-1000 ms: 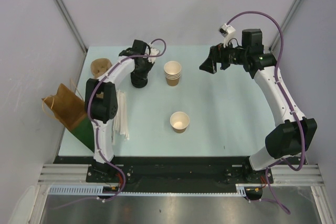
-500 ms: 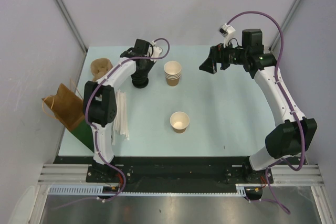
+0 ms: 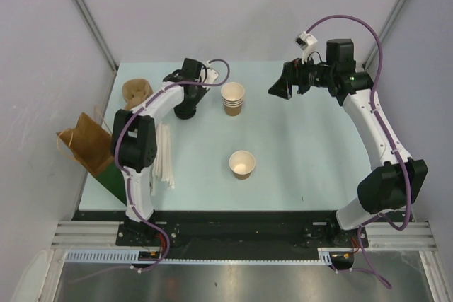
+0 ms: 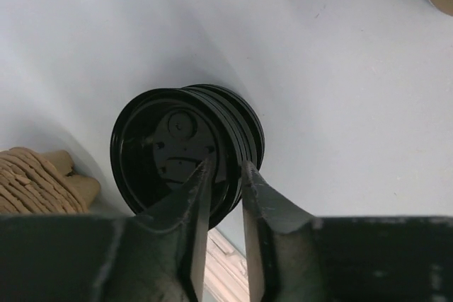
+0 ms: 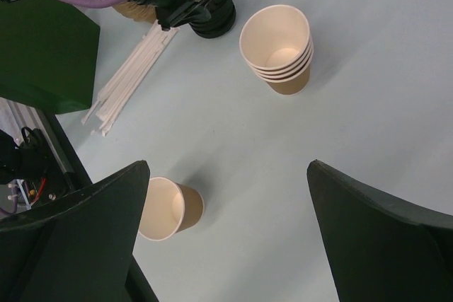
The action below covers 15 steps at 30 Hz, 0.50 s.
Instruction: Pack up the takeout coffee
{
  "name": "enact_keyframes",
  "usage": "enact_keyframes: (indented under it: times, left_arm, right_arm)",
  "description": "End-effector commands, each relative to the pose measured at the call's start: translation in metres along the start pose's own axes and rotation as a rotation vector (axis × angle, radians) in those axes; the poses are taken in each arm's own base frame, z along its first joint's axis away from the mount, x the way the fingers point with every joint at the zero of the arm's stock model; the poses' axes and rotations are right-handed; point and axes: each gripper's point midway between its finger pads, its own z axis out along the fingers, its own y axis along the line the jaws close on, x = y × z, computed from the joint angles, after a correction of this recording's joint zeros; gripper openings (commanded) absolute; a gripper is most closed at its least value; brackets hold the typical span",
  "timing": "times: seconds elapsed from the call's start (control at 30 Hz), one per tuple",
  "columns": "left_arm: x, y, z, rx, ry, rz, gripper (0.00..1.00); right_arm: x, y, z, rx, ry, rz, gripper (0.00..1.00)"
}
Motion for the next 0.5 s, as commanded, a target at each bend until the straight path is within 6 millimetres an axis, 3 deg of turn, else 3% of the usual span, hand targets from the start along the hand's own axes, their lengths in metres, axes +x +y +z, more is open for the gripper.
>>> enact_keyframes:
  times: [0.0,0.17,0.33,0.43,0.47]
  left_arm:
    - [-0.027,0.013,-0.033,-0.05,-0.1,0.015,0.33]
    - [-0.032,0.017,-0.041,-0.06,-0.115,0.007,0.39]
    - [-0.052,0.029,-0.065,-0.061,-0.184,-0.039,0.46]
    - [-0.052,0.042,-0.067,-0.058,-0.172,-0.095,0.47]
    - [-0.047,0.043,-0.057,-0.043,-0.146,-0.116,0.47]
  right_arm:
    - [-0.014,0.003,-0.003,-0.013,-0.04,-0.028,1.0]
    - [-0.014,0.003,-0.003,-0.015,-0.04,-0.028,1.0]
    - [-0.015,0.005,-0.004,-0.018,-0.042,-0.028,1.0]
    - [-0.016,0.005,-0.004,-0.021,-0.045,-0.025,1.0]
    - [-0.015,0.005,-0.004,-0.021,-0.044,-0.024,1.0]
